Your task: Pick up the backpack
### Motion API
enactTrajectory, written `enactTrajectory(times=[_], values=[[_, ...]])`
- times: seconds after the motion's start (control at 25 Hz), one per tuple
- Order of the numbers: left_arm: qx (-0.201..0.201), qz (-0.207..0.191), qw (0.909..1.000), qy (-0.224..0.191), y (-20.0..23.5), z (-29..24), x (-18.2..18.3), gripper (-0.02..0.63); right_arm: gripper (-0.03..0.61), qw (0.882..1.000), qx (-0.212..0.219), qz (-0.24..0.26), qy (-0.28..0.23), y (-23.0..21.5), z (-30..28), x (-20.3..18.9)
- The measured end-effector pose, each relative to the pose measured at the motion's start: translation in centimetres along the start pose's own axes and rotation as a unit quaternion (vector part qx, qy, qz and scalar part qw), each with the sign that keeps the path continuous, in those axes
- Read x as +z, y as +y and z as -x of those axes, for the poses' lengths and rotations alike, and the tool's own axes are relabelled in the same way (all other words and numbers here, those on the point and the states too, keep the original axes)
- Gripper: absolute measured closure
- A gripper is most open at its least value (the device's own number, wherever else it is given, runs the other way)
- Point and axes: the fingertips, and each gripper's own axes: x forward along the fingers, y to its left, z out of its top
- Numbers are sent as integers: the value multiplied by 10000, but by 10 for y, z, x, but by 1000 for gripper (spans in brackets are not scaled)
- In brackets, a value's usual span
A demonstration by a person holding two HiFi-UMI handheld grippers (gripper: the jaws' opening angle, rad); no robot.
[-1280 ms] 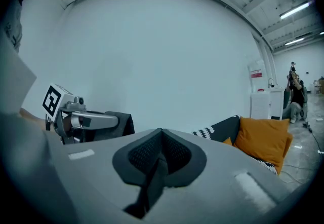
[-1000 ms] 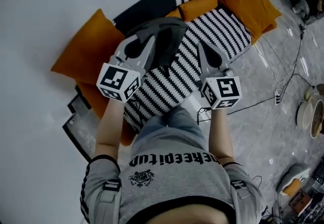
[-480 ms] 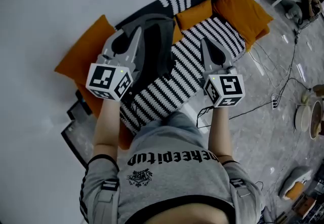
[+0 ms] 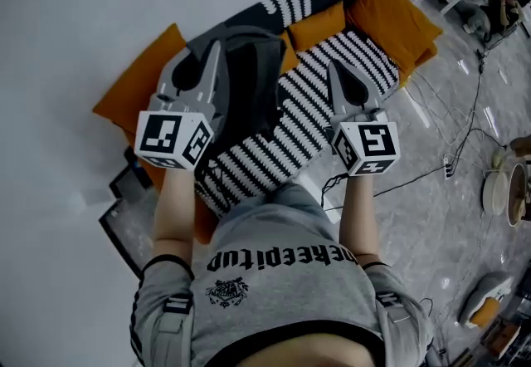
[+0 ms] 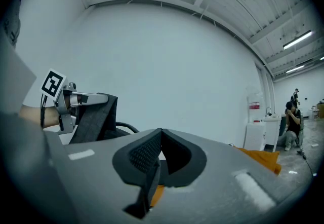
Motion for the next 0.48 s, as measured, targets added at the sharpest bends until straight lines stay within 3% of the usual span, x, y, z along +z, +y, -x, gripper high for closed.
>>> enactTrajectory(times=[0.48], values=[[296, -27, 9995, 65, 10, 23, -8, 566, 575, 9998, -83, -69, -183, 7, 7, 6]])
